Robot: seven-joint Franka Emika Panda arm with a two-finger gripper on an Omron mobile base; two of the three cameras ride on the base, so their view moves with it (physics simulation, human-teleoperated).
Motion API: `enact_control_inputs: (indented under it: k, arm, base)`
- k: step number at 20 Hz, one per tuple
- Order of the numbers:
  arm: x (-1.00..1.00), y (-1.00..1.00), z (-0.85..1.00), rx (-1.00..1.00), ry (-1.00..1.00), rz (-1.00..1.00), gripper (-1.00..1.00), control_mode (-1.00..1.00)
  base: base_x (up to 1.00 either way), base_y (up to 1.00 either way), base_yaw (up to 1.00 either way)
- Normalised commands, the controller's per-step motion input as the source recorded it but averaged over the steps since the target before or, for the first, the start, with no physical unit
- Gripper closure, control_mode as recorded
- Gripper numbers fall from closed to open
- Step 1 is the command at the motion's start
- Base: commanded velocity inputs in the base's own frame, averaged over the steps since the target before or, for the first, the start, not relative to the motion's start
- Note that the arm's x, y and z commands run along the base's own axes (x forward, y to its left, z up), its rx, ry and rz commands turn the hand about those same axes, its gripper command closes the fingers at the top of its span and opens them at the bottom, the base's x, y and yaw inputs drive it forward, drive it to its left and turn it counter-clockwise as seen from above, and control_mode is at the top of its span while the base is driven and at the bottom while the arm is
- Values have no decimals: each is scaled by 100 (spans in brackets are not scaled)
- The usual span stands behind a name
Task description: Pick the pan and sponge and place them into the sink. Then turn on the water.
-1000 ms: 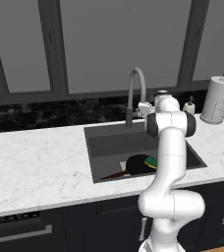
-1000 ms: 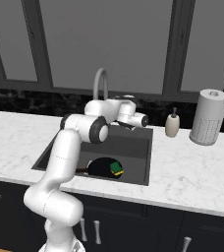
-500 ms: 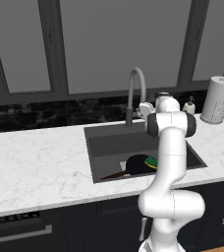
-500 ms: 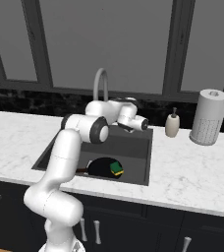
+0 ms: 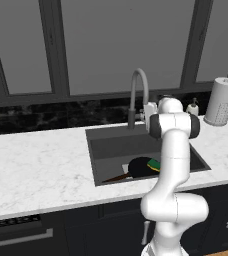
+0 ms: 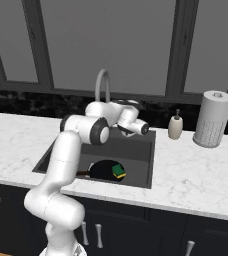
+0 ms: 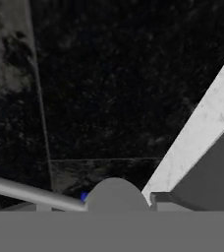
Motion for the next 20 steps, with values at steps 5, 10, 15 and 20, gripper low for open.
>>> enact_control_inputs:
  k: [5,10,15,20]
  arm:
    - [0,-34,-15,30,24,-22,100,-100]
    - [0,-10,-26,18,8,-11,100,-100]
    - [0,0,-1,1,0,0,100,-100]
    - [0,0,0,0,0,0,100,-100]
  base:
    - [0,0,0]
    - [0,0,0]
    - [0,0,0]
    - [0,0,0]
